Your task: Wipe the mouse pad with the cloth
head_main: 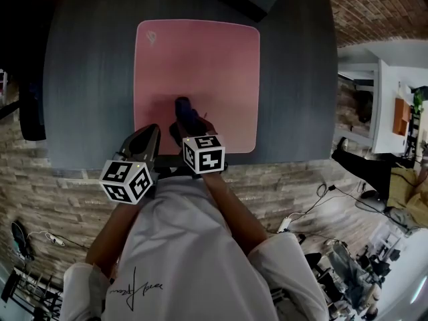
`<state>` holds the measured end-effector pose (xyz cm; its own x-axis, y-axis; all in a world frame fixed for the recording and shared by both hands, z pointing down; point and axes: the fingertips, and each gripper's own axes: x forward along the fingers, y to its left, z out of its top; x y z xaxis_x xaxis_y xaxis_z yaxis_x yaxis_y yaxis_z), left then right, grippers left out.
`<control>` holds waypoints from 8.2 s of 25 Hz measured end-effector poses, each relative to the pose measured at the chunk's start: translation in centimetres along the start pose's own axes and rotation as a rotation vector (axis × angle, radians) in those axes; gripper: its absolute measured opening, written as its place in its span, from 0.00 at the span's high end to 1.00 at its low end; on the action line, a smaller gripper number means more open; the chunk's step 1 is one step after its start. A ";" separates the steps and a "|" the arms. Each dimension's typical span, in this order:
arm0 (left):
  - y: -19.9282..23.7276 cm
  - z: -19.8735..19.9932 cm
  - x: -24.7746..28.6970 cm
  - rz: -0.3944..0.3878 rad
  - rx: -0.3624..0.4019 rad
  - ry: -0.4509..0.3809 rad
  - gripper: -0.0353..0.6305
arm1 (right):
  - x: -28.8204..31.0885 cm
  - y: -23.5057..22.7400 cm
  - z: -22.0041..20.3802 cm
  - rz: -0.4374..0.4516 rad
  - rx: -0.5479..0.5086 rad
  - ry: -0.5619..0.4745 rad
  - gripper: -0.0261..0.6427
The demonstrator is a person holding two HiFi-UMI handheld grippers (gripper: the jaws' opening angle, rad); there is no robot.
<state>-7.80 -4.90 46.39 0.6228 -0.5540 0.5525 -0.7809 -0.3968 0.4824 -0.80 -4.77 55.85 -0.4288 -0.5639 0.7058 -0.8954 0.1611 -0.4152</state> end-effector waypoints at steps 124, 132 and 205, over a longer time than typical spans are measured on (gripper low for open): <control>2.7 2.1 0.1 0.054 -0.050 -0.021 0.93 | 3.7 -2.4 6.6 0.023 0.139 -0.043 0.80; 2.0 2.1 0.6 0.044 -0.041 -0.019 0.92 | 2.8 -3.6 6.3 0.008 0.144 -0.047 0.80; 0.2 0.9 1.8 -0.018 -0.027 0.043 0.93 | -5.5 -17.4 6.2 -0.237 0.073 -0.064 0.78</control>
<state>-6.93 -6.67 46.85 0.6386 -0.5145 0.5723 -0.7684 -0.3859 0.5105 17.88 -9.51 55.62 -0.1975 -0.6294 0.7516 -0.9579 -0.0392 -0.2846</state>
